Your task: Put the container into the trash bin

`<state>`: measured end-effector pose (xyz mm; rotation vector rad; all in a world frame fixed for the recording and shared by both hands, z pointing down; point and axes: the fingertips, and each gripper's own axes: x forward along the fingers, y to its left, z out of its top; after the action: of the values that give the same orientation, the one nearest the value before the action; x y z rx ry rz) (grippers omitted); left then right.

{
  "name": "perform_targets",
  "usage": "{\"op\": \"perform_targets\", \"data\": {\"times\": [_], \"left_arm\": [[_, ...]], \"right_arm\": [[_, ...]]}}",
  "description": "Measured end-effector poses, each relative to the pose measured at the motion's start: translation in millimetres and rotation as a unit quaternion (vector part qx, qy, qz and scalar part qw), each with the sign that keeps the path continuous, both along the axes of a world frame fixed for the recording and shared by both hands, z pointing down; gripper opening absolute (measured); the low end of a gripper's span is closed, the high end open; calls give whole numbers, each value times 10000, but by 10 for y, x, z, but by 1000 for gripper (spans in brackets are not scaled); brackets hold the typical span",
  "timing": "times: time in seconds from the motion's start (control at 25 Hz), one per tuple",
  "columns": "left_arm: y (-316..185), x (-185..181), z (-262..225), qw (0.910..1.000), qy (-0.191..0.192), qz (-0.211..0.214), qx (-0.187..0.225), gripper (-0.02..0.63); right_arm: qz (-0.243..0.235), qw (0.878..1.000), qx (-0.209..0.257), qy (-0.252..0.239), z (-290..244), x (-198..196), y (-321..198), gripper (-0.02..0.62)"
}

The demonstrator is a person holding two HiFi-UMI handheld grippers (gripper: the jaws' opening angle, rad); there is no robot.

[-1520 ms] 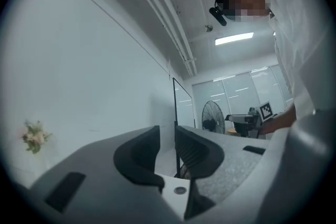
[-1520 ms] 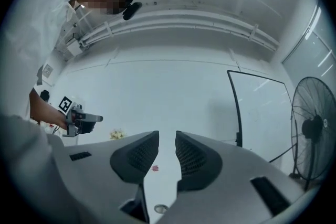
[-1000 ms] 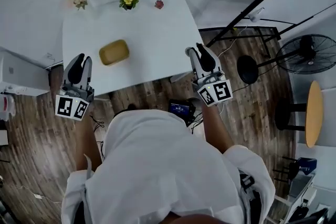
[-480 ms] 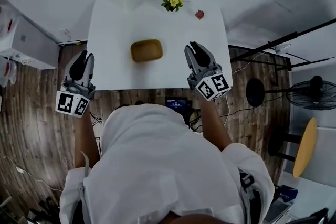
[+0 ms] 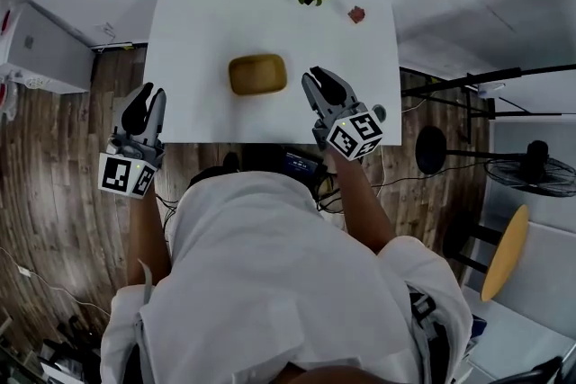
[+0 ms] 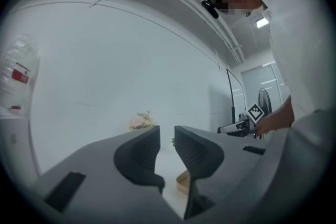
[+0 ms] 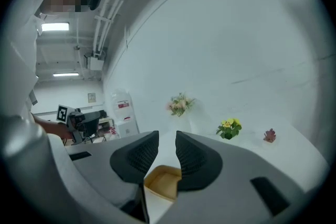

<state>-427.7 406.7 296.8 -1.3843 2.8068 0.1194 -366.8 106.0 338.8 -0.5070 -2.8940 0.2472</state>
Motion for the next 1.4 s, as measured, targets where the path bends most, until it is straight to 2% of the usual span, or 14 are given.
{"op": "perform_targets", "data": {"times": [0.12,0.44,0.64,0.88,1.04,1.12,1.4], "left_arm": [[-89,-8,226,9995,112,-39,-285,91],[-361,-217,703,9970,610,-100,-456,91],[-555,-293,1026,9939,935,-29,-583,91],[-692,-365,1241,9909,1216,-54,-580,91],[-623,-386,1305,9895,1310,-162,-582,91],[-579,-393,1310,9892,1332,-212,-567,91],[-554,-348,1227,9911,1230,-179,-470,91]], "right_arm": [[-80,9993,-64,352,309,-172,-83,120],[-302,9886,-319,1437,1159,-611,-286,120],[-339,9739,-562,2171,1652,-694,-290,137],[-631,9516,-725,2920,2084,-642,-191,143],[-710,9402,-831,3225,2205,-624,-112,141],[-721,9362,-860,3332,2230,-610,-86,112],[-583,9332,-941,3419,2221,-598,-77,51]]}}
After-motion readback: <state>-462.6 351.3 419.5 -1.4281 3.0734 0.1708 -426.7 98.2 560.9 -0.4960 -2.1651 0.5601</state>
